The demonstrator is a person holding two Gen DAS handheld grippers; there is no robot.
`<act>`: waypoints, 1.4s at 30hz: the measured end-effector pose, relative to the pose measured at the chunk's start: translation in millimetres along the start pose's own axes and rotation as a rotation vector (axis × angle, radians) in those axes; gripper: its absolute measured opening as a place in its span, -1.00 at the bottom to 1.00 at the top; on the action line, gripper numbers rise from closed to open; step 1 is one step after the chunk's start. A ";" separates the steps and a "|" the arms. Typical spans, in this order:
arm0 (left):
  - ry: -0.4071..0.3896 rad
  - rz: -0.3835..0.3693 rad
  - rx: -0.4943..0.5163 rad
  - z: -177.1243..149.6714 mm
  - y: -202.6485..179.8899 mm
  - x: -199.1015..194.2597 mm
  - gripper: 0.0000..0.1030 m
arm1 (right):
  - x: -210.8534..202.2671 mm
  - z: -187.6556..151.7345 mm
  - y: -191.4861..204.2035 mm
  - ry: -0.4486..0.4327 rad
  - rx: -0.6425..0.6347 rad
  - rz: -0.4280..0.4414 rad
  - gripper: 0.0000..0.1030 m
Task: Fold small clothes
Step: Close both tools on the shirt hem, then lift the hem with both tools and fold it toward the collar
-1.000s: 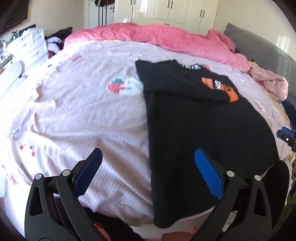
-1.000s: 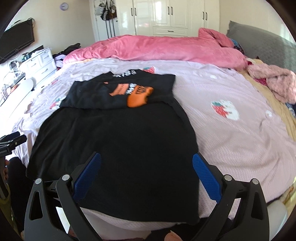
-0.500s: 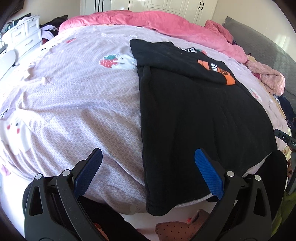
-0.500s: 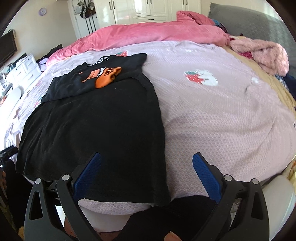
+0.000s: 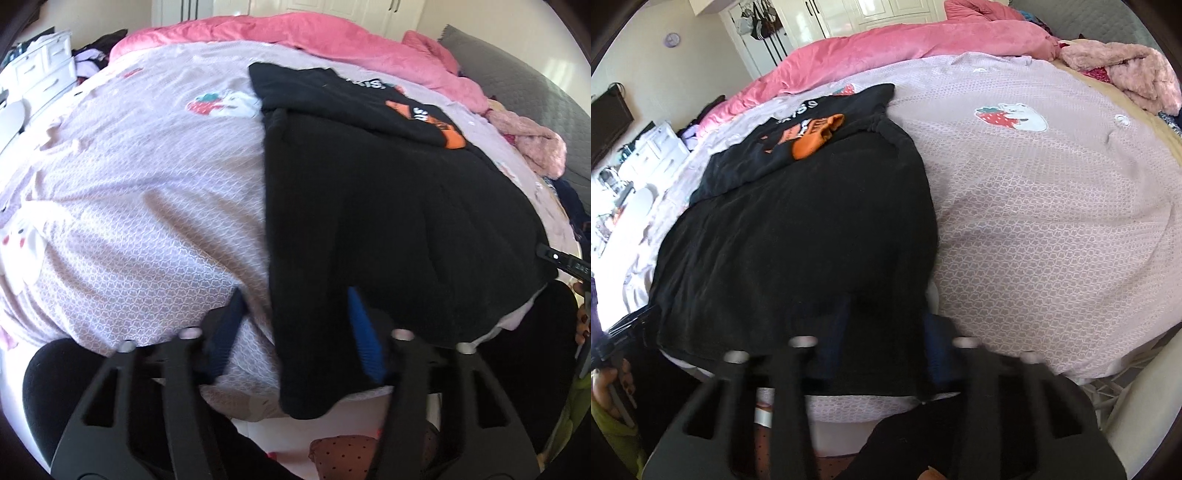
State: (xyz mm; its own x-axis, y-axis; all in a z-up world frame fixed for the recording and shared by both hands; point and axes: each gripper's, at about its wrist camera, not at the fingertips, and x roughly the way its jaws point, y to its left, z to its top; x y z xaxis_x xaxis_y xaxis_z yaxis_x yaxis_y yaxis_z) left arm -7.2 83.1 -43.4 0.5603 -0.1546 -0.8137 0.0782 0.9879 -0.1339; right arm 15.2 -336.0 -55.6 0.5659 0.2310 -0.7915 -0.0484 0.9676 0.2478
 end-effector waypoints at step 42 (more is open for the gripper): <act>-0.080 -0.115 0.021 8.2 -8.8 -35.3 -0.95 | -38.5 5.8 -5.5 -0.132 -0.029 0.063 -0.88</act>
State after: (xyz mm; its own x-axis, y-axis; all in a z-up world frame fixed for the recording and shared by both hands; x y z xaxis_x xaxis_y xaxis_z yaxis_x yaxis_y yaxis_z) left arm -20.9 80.0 -8.9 0.6105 -0.2663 -0.7459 0.1621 0.9638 -0.2114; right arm -1.5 -350.8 -23.2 0.6639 0.2779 -0.6943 -0.1098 0.9545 0.2771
